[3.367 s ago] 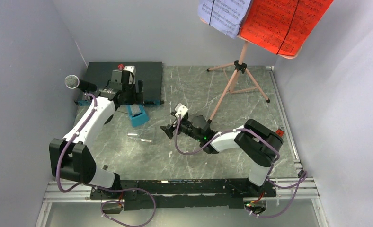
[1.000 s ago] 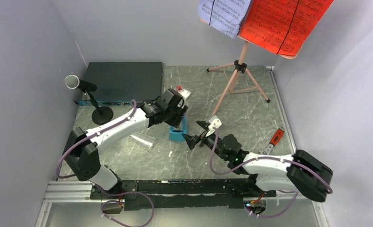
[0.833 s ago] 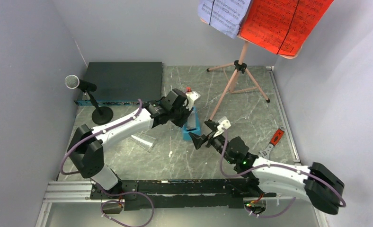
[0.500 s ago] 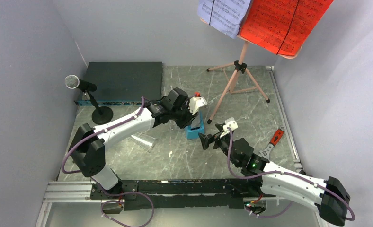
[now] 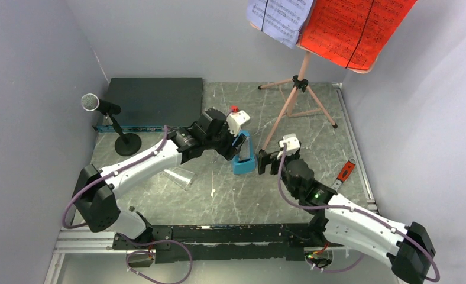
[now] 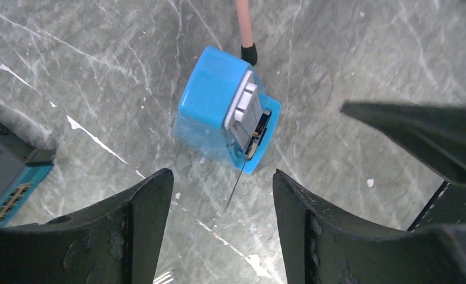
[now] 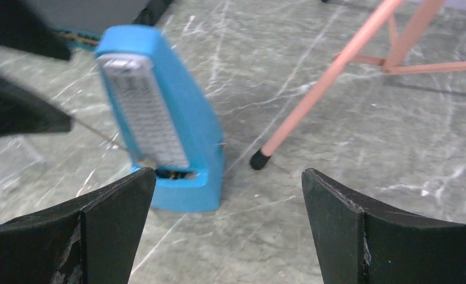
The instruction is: Pack up the instrument practice props
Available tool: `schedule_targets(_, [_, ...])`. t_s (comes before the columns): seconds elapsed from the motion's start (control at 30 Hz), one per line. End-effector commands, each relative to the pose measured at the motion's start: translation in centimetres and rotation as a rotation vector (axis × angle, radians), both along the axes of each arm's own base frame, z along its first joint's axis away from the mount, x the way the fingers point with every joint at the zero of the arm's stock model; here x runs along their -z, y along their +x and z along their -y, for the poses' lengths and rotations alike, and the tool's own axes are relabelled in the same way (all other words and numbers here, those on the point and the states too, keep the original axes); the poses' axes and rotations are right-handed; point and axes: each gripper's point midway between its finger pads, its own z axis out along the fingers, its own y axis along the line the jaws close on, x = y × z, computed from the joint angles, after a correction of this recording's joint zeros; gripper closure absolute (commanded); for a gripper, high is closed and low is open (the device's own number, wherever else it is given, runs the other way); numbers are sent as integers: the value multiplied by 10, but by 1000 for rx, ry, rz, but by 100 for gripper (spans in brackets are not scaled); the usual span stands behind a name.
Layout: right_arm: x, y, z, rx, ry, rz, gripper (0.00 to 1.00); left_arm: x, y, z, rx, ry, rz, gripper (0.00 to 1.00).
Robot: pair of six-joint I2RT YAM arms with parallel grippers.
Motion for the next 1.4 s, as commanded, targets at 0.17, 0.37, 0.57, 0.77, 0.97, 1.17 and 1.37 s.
schedule_targets(0.17, [-8, 58, 34, 129, 135, -100, 0, 13, -3, -2, -171, -132, -77, 32])
schedule_targets(0.37, [21, 74, 10, 56, 104, -166, 0, 18, -10, 3, -153, -182, -95, 35])
schedule_targets(0.57, [36, 72, -11, -32, 134, -201, 0, 43, -3, 4, -177, -114, -121, 52])
schedule_targets(0.77, [41, 63, -38, -137, 139, -212, 0, 51, -1, 7, -185, -111, -140, 67])
schedule_targets(0.97, [45, 50, -60, -185, 146, -226, 0, 46, -3, 2, -193, -112, -128, 69])
schedule_targets(1.17, [45, 35, -84, -207, 137, -230, 0, 44, 3, -12, -245, -82, -85, 70])
schedule_targets(1.37, [41, 27, -103, -225, 152, -220, 0, 35, 4, -27, -289, -72, -38, 70])
